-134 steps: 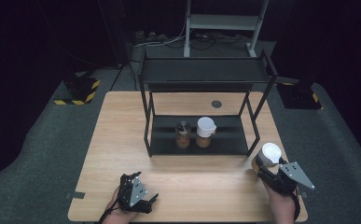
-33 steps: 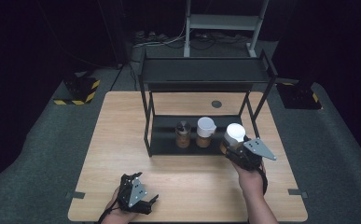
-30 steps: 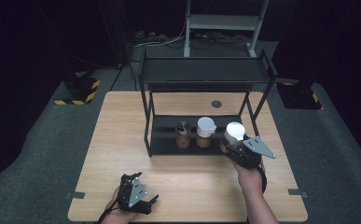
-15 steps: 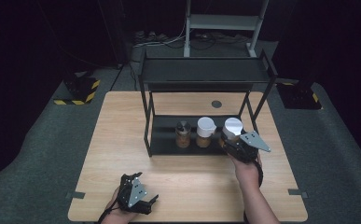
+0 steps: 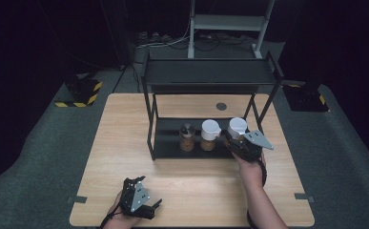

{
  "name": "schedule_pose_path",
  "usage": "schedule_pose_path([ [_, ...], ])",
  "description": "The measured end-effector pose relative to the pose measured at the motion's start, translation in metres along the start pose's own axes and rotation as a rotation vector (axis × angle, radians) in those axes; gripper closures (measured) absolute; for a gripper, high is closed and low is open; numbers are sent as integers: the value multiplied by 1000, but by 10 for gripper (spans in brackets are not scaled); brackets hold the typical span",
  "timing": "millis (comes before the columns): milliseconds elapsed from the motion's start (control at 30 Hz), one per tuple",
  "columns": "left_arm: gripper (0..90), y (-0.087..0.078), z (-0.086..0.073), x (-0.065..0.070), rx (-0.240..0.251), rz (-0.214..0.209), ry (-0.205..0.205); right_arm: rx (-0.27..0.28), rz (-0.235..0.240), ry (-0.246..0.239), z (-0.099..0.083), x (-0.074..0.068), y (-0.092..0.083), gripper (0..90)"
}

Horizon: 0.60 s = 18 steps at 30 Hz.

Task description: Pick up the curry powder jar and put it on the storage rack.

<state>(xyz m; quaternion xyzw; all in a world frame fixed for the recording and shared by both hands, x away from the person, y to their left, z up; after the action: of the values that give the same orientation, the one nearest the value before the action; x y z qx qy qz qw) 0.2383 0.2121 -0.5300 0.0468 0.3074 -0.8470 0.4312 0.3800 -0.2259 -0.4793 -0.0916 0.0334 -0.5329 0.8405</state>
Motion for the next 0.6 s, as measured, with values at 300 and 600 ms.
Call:
schedule_pose_path([
  [300, 15, -1, 0, 0, 4, 2, 2, -19, -10, 6, -5, 2, 10, 307],
  [600, 15, -1, -1, 0, 9, 2, -2, -42, -18, 22, -10, 3, 18, 307],
])
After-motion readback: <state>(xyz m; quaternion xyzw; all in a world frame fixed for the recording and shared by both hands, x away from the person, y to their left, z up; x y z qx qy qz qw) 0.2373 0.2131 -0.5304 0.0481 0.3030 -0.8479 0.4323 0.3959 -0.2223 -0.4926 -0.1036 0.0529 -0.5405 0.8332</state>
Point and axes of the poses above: each handheld gripper's, and its own axes: y roughly forward along the jaws, z roughly out of its top, x roughly to its right, the point moved 8 cm from there along y, roughly forward along the jaws, and after that the axes turned 4 degrees about z, right-handed, at the moved point
